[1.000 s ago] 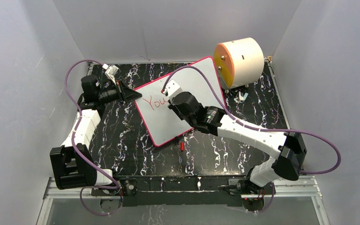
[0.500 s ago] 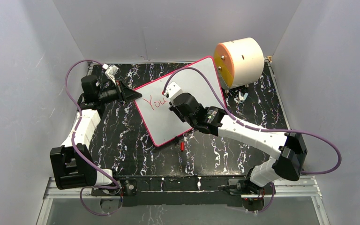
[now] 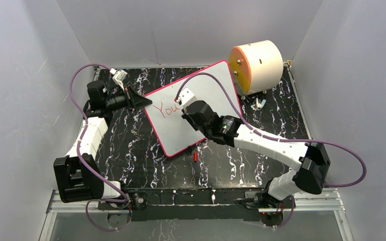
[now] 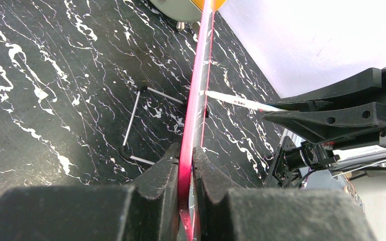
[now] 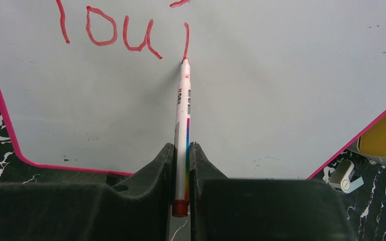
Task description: Write a sentence on the whiteboard
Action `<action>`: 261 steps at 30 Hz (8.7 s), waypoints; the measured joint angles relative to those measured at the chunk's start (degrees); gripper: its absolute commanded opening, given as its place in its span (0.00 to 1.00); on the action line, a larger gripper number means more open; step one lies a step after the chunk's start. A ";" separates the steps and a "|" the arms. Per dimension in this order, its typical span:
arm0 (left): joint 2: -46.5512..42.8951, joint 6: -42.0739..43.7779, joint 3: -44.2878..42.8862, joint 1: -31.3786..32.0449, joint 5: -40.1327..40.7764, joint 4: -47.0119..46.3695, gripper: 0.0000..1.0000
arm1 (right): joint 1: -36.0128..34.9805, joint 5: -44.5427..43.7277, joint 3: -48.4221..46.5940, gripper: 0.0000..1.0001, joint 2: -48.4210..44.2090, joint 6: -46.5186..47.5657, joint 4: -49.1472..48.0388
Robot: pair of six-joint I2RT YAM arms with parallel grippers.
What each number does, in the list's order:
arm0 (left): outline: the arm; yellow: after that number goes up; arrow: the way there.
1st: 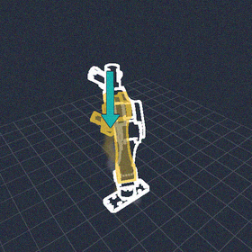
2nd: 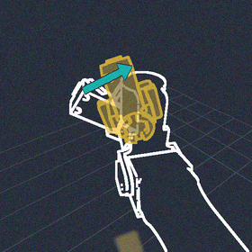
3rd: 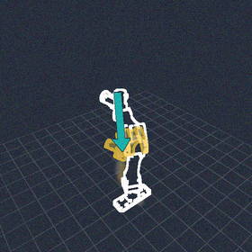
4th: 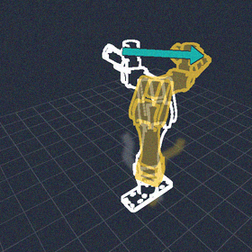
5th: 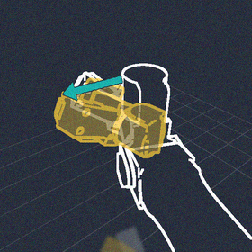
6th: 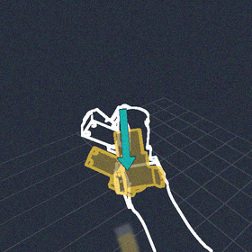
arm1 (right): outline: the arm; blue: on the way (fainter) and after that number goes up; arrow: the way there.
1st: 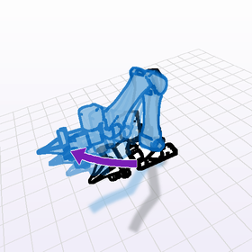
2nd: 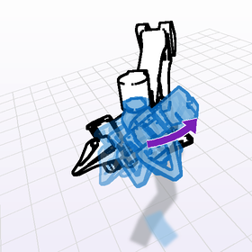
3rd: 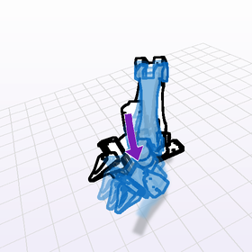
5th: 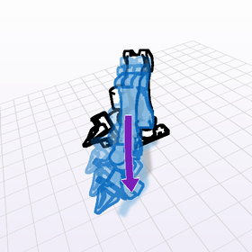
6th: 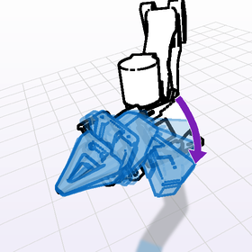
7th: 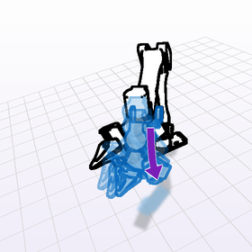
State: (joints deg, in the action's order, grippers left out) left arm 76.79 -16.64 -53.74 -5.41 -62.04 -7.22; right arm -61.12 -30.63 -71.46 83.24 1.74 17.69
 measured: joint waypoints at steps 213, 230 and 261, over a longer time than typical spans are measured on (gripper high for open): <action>-0.63 2.99 -1.90 0.68 6.84 6.78 0.52 | 8.24 7.23 8.17 0.00 -11.06 -1.95 -2.89; -16.52 -5.57 -7.85 1.09 33.31 18.21 0.82 | 8.24 12.74 14.40 0.00 -18.21 -3.45 -10.32; -22.43 -44.96 10.49 29.11 44.54 -4.24 0.61 | 8.24 25.00 30.88 0.00 -26.93 -6.08 -35.34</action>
State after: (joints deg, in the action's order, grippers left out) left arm 54.37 -61.60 -43.24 23.70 -17.50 -11.46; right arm -52.88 -5.63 -40.58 56.31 -4.34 -17.65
